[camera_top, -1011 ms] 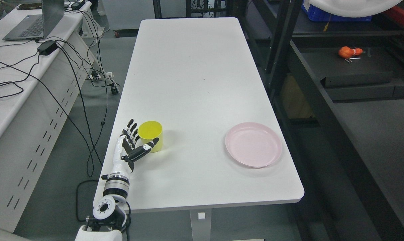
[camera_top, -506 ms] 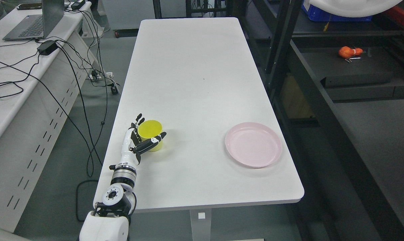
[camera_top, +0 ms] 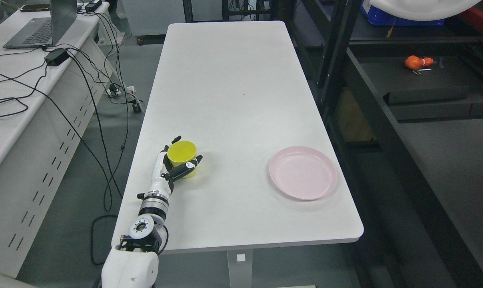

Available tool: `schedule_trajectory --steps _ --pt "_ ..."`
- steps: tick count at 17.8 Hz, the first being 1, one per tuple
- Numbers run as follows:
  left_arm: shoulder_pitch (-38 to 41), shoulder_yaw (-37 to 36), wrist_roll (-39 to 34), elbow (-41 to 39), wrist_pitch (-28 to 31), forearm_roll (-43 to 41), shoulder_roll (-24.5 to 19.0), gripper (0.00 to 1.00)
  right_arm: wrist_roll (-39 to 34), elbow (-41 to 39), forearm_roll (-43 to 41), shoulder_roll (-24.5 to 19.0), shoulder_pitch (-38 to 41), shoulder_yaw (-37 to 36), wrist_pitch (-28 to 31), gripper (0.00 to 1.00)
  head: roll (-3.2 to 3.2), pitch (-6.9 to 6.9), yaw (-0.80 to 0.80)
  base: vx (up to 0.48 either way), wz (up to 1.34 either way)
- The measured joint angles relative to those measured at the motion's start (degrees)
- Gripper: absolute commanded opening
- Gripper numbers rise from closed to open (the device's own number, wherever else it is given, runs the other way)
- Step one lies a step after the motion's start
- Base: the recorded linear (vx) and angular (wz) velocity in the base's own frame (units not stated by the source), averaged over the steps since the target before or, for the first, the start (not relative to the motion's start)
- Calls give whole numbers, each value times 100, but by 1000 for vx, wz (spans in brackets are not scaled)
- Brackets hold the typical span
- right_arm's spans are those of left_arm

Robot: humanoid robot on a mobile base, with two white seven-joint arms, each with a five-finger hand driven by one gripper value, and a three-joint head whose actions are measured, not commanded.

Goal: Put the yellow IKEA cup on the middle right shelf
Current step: 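Reach the left hand to the yellow cup and close around it, then lift the yellow cup off the table with the left hand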

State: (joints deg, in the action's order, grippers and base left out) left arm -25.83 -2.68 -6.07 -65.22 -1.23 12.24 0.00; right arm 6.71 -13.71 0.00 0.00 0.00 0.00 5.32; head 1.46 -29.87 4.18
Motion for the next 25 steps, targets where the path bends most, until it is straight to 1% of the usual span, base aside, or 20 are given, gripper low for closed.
schedule_trajectory --steps 1,2,3,6,8,15,19,25 --pt "1 0 0 38 -188 19 0 17 0 0 0 0 0 0 0 99 0 0 0 0 0" --pt "14 4 0 69 -378 48 0 4 0 0 0 0 0 0 0 99 0 0 0 0 0" --pt "38 17 0 98 -584 93 0 0 1 0 0 0 0 0 0 99 0 0 0 0 0" --pt "157 54 -1 131 -1288 215 0 0 1 0 0 0 0 0 0 99 0 0 0 0 0" --pt "310 55 -2 11 -1518 266 0 0 1 0 0 0 0 0 0 99 0 0 0 0 0" --pt "1073 57 45 -1010 -1891 341 0 0 1 0 0 0 -1 0 0 99 0 0 0 -4 0" --pt "1314 124 71 -1478 -2099 355 0 0 1 0 0 0 0 0 0 99 0 0 0 -56 -44" --pt "1528 117 80 -1984 -2160 363 0 0 1 0 0 0 1 0 0 99 0 0 0 -95 -69"
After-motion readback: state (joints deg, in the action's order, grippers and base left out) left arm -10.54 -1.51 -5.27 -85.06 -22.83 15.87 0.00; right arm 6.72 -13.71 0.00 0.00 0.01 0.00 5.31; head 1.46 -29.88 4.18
